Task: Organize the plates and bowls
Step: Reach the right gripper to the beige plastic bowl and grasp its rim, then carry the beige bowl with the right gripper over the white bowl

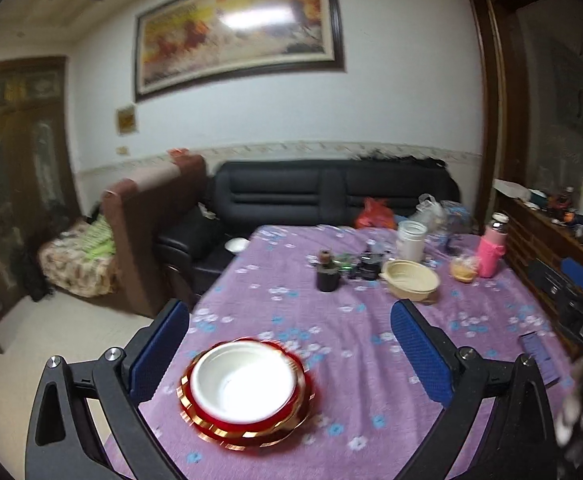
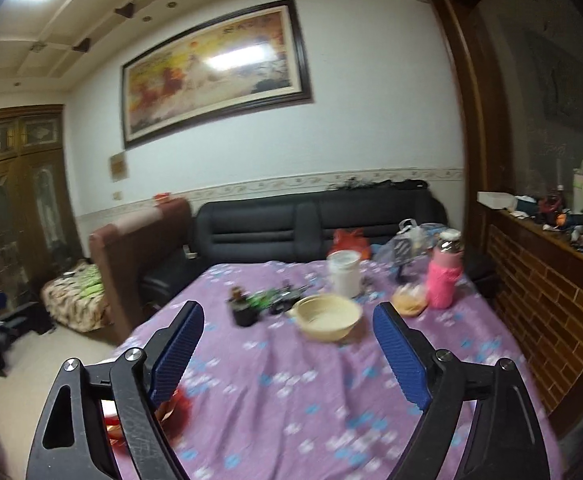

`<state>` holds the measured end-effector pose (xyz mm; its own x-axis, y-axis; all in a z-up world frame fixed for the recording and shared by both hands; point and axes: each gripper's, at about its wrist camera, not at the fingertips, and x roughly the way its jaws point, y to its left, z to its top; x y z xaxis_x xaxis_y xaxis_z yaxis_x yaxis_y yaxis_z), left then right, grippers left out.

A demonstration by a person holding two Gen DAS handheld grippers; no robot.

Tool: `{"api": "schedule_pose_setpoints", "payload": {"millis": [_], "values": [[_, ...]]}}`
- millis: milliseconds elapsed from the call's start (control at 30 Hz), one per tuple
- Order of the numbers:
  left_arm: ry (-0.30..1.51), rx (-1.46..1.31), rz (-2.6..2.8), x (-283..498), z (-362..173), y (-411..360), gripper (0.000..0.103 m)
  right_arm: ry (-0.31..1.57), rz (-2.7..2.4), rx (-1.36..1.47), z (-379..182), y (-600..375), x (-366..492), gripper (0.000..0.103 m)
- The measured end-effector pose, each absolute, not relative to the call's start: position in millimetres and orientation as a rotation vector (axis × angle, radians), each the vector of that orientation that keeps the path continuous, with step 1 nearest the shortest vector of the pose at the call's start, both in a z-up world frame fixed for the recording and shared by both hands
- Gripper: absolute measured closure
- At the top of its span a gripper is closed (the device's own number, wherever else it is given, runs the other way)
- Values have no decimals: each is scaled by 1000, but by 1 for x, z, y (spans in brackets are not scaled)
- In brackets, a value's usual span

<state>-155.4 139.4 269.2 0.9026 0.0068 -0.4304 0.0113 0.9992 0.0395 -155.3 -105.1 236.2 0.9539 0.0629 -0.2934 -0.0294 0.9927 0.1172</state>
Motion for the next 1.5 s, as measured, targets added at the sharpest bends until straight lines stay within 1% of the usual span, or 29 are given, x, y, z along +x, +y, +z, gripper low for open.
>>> {"api": "schedule_pose_setpoints", "payload": {"millis": [100,300,467,600,633,700,767,833,933,967,1067,1133,1200,1233,1267,1467,1500], "values": [[499,52,-57,-118,286,133,2,326,-18,94,242,-124,-118,13],[670,48,-88,-19,289,108,2,515,-51,176,231,-170,-26,13],[810,38,-95,58,255,80,2,690,-47,280,189,-204,47,13],[922,-9,-171,122,204,51,2,799,-4,416,137,-220,86,15],[951,-36,-192,137,188,44,4,826,9,454,120,-224,98,18],[992,-83,-218,161,162,33,13,851,27,491,100,-230,114,20],[1048,-134,-244,188,132,23,33,873,28,519,79,-235,132,22],[1100,-210,-264,212,103,16,40,892,30,559,57,-240,151,26],[1131,-340,-297,234,70,10,41,911,40,620,34,-242,170,28],[1139,-359,-295,240,62,6,41,915,42,633,27,-242,177,30],[1170,-355,-282,253,39,-6,41,934,69,637,13,-233,190,45],[1191,-356,-286,259,28,-11,41,947,106,619,10,-225,197,77],[1209,-352,-302,262,23,-17,43,959,128,617,10,-219,199,83],[1214,-339,-319,261,23,-21,52,956,136,620,12,-217,198,85],[1221,-327,-338,260,24,-25,58,953,144,622,14,-216,195,87],[1178,-306,-371,228,54,-15,66,916,165,613,42,-213,159,88],[1169,-292,-366,219,61,-11,66,915,182,616,47,-209,150,88]]}}
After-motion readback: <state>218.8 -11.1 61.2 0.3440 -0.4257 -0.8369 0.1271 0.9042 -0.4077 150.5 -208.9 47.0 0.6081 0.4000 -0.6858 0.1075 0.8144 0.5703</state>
